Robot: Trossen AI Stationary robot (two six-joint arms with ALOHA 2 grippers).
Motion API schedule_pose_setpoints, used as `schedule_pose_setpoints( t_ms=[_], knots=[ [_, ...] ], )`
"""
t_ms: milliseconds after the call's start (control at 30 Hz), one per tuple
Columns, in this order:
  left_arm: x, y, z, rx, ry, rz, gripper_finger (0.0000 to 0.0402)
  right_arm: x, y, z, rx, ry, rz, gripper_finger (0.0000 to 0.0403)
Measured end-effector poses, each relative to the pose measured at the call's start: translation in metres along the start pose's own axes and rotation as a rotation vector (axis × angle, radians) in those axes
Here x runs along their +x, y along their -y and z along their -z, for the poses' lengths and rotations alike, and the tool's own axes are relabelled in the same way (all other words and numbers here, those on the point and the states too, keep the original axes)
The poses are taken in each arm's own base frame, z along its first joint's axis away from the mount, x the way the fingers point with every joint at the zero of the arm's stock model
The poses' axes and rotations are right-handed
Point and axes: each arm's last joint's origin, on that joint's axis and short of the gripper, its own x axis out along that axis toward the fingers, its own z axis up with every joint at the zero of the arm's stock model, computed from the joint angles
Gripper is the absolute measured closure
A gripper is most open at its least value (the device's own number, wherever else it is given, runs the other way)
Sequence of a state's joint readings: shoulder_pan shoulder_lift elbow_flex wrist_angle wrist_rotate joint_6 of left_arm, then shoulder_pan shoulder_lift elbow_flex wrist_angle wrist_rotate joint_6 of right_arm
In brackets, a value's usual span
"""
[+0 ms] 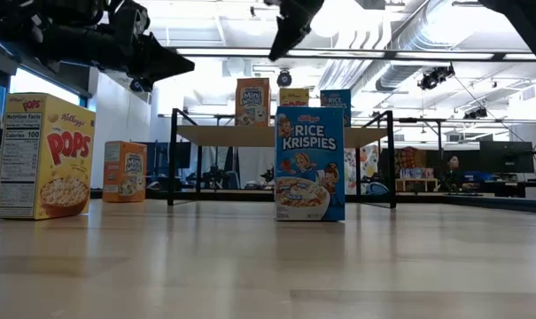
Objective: Stack cereal on shelf
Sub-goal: Put the bottom orange cereal box on the shelf aligned with the other orange cereal box
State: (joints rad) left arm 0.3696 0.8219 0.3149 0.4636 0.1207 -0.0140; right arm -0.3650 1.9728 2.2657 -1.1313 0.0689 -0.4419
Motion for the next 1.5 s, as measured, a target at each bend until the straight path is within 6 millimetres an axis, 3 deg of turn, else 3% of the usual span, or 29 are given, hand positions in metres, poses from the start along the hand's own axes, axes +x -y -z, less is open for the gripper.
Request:
schedule_pose_setpoints(
  t_ms=[100, 233, 400, 533, 700, 1500],
  knots=[
    [0.0, -0.002, 0.0, 0.02, 0.0, -0.014, 0.0399, 0.023, -0.007, 0.004, 0.023, 0.037, -0.111, 0.0302],
    [-0.001, -0.006, 0.0, 0.022, -0.004, -0.033, 0.0399, 0.056, -0.024, 0.009, 0.038, 0.046, -0.111, 0.0387],
    [-0.001, -0.01, 0.002, 0.02, -0.019, -0.054, 0.0399, 0.095, -0.049, 0.017, 0.071, 0.086, -0.013, 0.038],
    [-0.002, -0.011, 0.002, 0.019, -0.026, -0.063, 0.0399, 0.113, -0.055, 0.026, 0.119, 0.09, 0.118, 0.0387],
    [-0.002, -0.011, 0.002, 0.044, -0.026, -0.064, 0.0399, 0.123, -0.051, 0.033, 0.155, 0.104, 0.176, 0.04],
    [-0.002, -0.011, 0.002, 0.045, -0.025, -0.065, 0.0399, 0.124, -0.03, 0.04, 0.081, 0.108, 0.198, 0.0399]
  ],
)
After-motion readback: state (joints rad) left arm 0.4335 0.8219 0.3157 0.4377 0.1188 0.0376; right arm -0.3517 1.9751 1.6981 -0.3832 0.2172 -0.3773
